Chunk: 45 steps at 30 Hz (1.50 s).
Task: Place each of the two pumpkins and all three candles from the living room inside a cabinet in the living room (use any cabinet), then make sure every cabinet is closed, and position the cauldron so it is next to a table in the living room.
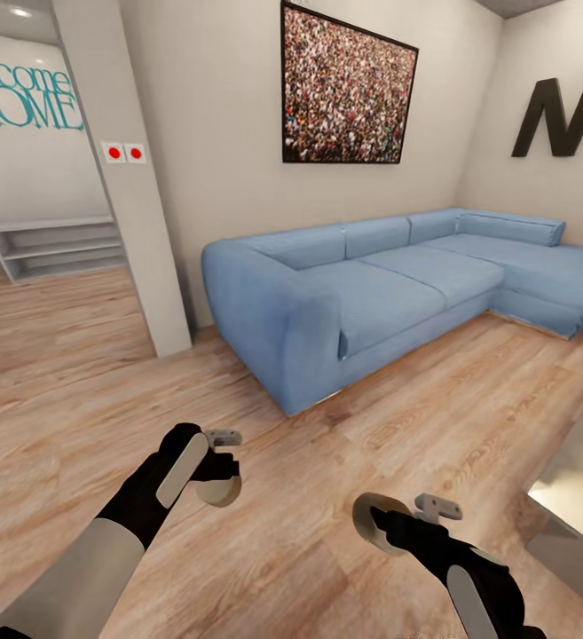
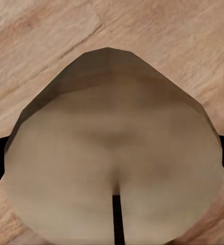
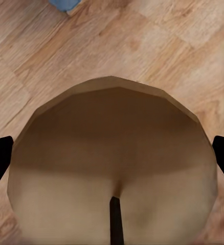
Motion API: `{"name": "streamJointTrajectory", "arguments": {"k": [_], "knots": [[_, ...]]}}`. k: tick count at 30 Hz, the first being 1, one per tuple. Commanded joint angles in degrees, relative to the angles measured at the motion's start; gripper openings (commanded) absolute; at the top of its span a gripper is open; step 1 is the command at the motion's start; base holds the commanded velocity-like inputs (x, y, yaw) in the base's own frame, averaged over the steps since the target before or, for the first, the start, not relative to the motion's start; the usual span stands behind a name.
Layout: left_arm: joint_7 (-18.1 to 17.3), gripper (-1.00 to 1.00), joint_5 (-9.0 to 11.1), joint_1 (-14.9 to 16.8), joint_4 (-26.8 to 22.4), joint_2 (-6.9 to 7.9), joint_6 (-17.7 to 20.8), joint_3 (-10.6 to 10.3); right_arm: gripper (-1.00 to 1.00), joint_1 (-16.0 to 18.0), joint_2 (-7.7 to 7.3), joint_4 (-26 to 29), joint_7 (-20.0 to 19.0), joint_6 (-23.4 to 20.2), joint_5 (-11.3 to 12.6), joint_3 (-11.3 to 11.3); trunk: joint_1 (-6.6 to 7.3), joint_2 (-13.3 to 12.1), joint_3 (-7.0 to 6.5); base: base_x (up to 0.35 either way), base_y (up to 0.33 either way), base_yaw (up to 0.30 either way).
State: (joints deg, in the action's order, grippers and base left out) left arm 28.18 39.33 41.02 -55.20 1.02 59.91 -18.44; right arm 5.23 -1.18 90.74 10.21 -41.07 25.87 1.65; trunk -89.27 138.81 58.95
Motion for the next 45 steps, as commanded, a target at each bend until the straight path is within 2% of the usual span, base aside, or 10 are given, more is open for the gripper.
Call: {"name": "streamJointTrajectory", "arguments": {"k": [1,13,45], "knots": [[0.57,-1.0,0.64,0.03,-0.08,0.09,0.09,-0.19,-1.0,0.04,-0.05,0.05,0.6,-0.15,0.58,0.12,0.24,-0.39,-0.16,-0.015,0.002,-0.242],[0.48,-1.0,0.77,0.03,-0.06,0.09,0.09,0.04,-1.0,0.04,-0.13,0.05,0.51,-0.15,0.59,0.11,2.87,-5.21,-2.72,-0.02,0.055,-0.267],[0.41,-1.0,0.98,0.03,-0.08,0.09,0.09,0.07,-1.0,0.04,-0.13,0.0,0.42,-0.15,0.59,0.11,9.9,-18.04,-9.92,-0.181,0.245,-0.271]]}}
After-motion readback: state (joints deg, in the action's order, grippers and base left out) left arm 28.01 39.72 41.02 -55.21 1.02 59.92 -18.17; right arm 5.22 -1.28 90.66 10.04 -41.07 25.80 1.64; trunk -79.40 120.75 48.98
